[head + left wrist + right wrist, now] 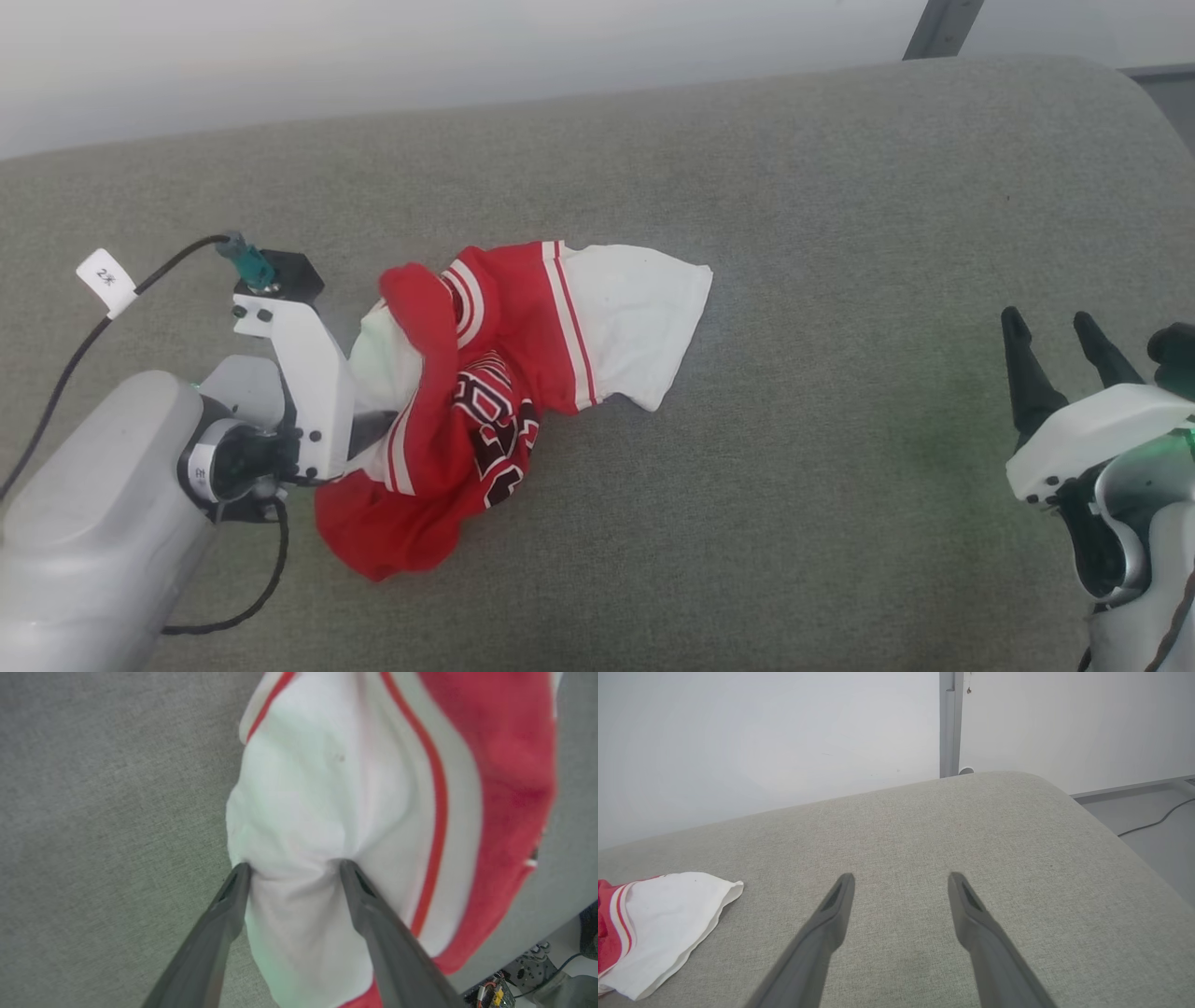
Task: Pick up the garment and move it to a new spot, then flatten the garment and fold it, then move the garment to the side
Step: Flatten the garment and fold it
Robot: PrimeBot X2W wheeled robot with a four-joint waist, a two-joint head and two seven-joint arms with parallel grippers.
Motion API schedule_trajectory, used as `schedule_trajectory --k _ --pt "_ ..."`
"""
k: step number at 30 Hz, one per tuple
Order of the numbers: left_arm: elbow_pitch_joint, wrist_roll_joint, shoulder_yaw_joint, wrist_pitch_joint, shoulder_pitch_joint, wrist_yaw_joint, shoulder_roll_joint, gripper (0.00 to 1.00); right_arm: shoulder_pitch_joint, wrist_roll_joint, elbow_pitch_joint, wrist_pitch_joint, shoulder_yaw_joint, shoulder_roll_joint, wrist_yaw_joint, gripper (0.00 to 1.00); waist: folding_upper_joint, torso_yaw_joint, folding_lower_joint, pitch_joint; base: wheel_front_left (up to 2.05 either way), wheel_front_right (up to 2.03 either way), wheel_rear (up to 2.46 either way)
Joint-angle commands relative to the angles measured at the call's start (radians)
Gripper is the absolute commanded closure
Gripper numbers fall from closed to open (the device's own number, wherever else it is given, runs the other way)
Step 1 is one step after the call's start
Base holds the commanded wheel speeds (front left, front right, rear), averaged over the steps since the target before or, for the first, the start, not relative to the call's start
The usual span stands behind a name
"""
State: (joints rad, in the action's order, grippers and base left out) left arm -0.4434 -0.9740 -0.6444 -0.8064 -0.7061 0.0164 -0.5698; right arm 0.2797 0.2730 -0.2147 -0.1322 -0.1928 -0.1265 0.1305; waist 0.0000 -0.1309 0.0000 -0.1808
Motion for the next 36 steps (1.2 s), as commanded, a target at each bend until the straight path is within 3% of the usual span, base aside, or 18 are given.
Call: schedule_trajectory --k 1,13,17,22,24,26,28,29,30,31,33,36 --pt "-0.004 0.002 0.003 0.012 0.003 -0.008 0.005 1.00 0.009 -0.001 0.006 -0.001 0.000 0.000 0.000 0.00 0.0000 0.001 0.0000 -0.002 0.00 0.00 0.00" --pt "0.009 0.000 0.035 0.075 -0.036 -0.022 -0.002 1.00 -0.011 -0.019 0.017 -0.008 -0.023 0.002 0.000 0.00 0.0000 0.037 0.0000 0.013 0.00 0.00 0.00" --pt "0.031 0.006 0.060 0.110 -0.030 -0.007 -0.027 1.00 -0.019 -0.019 0.022 -0.012 -0.029 0.004 0.000 0.00 0.0000 0.051 0.0000 0.019 0.00 0.00 0.00" --pt "0.060 -0.016 0.110 0.149 0.018 0.046 -0.066 0.97 -0.029 -0.017 0.019 -0.014 -0.029 0.003 0.000 0.00 0.0000 0.066 0.0000 0.028 0.00 0.00 0.00" --pt "0.058 -0.016 0.124 0.165 0.040 0.059 -0.084 0.89 -0.034 -0.022 0.025 -0.017 -0.028 0.010 0.000 0.00 0.0000 0.069 0.0000 0.030 0.00 0.00 0.00" --pt "0.044 -0.027 0.132 0.179 0.067 0.056 -0.091 0.70 -0.039 -0.022 0.028 -0.018 -0.028 0.009 0.000 0.00 0.0000 0.070 0.0000 0.031 0.00 0.00 0.00" --pt "0.026 -0.039 0.137 0.192 0.092 0.052 -0.091 0.64 -0.044 -0.019 0.028 -0.020 -0.026 0.010 0.000 0.00 0.0000 0.071 0.0000 0.032 0.00 0.00 0.00" --pt "0.016 -0.043 0.138 0.199 0.101 0.048 -0.090 0.50 -0.045 -0.018 0.028 -0.021 -0.025 0.010 0.000 0.00 0.0000 0.071 0.0000 0.032 0.00 0.00 0.00" --pt "0.004 -0.049 0.139 0.201 0.110 0.048 -0.086 0.21 -0.047 -0.018 0.029 -0.023 -0.024 0.010 0.000 0.00 0.0000 0.072 0.0000 0.033 0.00 0.00 0.00" --pt "-0.005 -0.050 0.136 0.203 0.118 0.043 -0.084 0.17 -0.048 -0.018 0.030 -0.024 -0.023 0.010 0.000 0.00 0.0000 0.072 0.0000 0.033 0.00 0.00 0.00" --pt "-0.024 -0.063 0.135 0.200 0.126 0.040 -0.072 0.00 -0.050 -0.018 0.033 -0.028 -0.022 0.008 0.000 0.00 0.0000 0.072 0.0000 0.034 0.00 0.00 0.00" --pt "-0.044 -0.069 0.140 0.200 0.116 0.032 -0.061 0.00 -0.047 -0.021 0.039 -0.032 -0.022 0.007 0.000 0.00 0.0000 0.071 0.0000 0.038 0.00 0.00 0.00"
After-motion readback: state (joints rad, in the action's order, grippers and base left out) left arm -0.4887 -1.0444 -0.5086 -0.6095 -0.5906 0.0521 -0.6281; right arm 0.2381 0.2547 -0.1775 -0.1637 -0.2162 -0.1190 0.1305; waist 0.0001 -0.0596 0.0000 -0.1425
